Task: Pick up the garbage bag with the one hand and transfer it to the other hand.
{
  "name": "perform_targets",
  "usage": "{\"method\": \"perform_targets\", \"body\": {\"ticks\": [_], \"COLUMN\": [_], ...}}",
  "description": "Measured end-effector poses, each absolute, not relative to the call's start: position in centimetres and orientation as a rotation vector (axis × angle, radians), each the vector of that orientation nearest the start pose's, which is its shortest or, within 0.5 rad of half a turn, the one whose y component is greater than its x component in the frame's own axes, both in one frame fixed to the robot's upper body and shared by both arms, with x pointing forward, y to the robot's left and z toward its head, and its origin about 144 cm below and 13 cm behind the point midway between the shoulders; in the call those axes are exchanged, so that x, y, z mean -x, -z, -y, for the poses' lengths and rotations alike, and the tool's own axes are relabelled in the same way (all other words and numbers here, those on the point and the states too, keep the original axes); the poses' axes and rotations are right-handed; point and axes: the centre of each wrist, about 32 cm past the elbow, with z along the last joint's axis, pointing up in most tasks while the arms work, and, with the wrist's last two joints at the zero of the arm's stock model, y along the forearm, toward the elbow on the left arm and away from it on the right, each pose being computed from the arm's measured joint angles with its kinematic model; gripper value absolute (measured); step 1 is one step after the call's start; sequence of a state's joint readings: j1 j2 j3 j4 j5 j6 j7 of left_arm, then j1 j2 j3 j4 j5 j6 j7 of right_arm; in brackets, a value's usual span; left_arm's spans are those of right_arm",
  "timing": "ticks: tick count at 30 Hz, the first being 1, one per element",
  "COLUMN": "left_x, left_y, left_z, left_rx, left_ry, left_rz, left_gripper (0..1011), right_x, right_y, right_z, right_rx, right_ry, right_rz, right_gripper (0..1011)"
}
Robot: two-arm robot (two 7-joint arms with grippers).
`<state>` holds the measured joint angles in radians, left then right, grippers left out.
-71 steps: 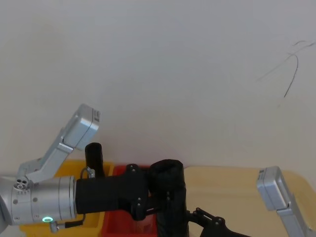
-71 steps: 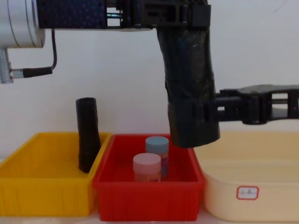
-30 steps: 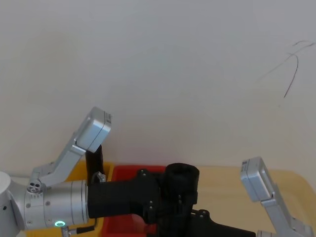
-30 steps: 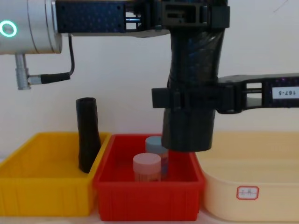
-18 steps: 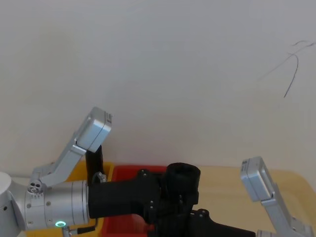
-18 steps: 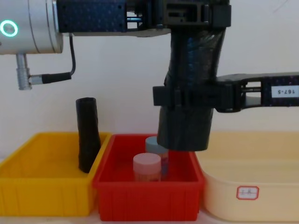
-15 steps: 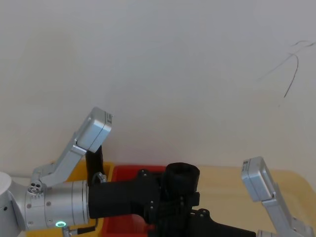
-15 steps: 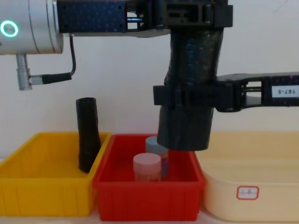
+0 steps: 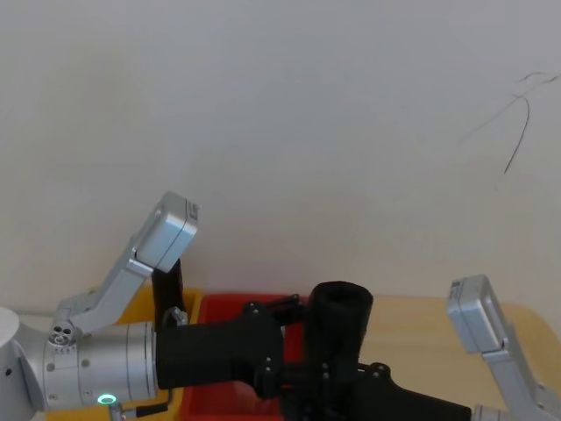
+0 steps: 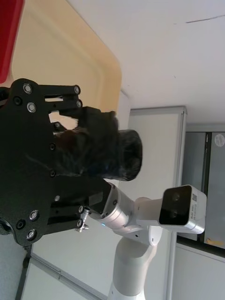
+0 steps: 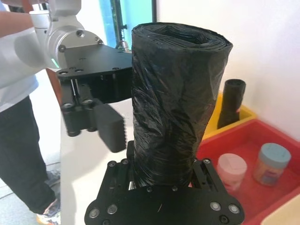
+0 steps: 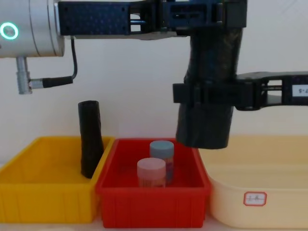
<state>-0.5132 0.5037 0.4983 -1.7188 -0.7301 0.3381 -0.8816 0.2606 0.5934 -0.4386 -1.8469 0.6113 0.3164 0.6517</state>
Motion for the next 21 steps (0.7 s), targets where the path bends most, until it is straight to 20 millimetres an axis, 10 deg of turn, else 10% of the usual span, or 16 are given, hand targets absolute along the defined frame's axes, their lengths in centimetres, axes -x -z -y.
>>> {"method": "perform_targets", "body": {"ticks": [21], "left_x": [-52.4], "left_y": [-130.5], "left_z": [-24.8], "left_rx": [-0.001], "left_ry": [-0.299], "left_rz": [-0.052], "left_gripper": [1002], "right_x": [-47.6], "right_y": [-128.0], "right_z": [25.8], "right_rx": [0.151], "right_ry": [0.544], "right_rz": [0.005], "right_gripper": [516]}}
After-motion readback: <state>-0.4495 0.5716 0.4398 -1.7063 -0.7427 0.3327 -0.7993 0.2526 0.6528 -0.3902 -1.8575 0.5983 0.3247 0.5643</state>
